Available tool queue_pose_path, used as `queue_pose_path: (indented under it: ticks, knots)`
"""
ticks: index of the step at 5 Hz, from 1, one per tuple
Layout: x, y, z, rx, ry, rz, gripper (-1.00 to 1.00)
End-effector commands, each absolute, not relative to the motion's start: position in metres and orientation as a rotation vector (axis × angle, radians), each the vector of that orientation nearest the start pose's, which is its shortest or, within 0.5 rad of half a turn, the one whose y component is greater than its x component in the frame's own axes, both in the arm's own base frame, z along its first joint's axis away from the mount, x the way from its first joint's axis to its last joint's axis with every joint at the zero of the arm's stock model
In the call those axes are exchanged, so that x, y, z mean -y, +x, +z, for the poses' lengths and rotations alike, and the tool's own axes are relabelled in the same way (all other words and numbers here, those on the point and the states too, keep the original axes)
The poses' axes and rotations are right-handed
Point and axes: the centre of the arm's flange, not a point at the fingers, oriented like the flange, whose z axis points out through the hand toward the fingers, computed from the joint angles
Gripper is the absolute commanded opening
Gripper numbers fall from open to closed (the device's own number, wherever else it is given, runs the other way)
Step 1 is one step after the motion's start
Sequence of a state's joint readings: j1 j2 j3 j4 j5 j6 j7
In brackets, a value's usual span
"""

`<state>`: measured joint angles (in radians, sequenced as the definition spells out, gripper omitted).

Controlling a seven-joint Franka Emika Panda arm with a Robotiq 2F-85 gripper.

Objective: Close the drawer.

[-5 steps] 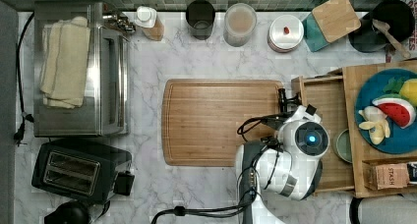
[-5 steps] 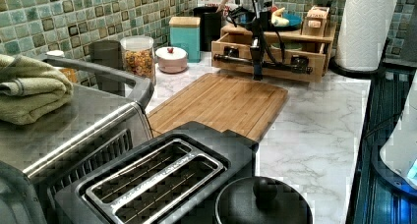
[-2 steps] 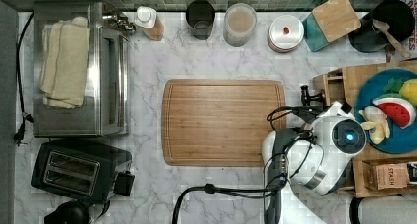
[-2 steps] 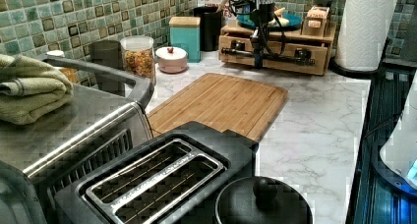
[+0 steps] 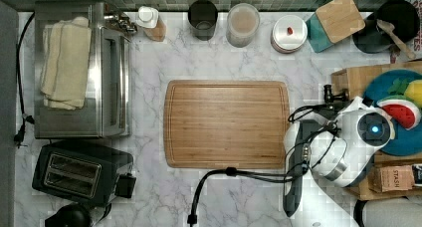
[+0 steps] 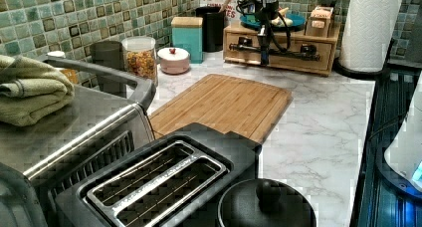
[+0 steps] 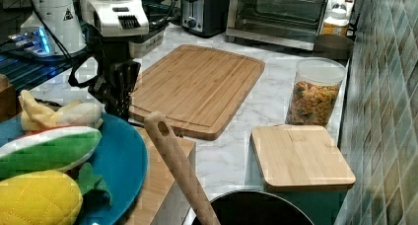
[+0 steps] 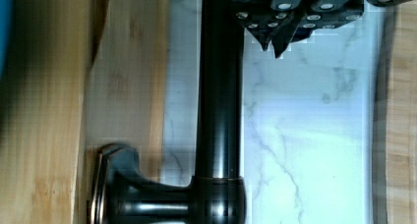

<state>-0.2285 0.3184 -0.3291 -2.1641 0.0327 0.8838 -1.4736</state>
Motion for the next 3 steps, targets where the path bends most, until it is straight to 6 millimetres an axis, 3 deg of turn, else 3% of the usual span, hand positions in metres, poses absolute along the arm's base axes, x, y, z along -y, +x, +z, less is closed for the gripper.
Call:
queue_pose_path:
  ticks: [1,3]
  knots:
    - [0.4228,0.4850,0.4185,0.056,-3.505,-0.238,-1.00]
    - [0.4228,0.4850,0.4184,0.056,-3.505,-0.238,-1.00]
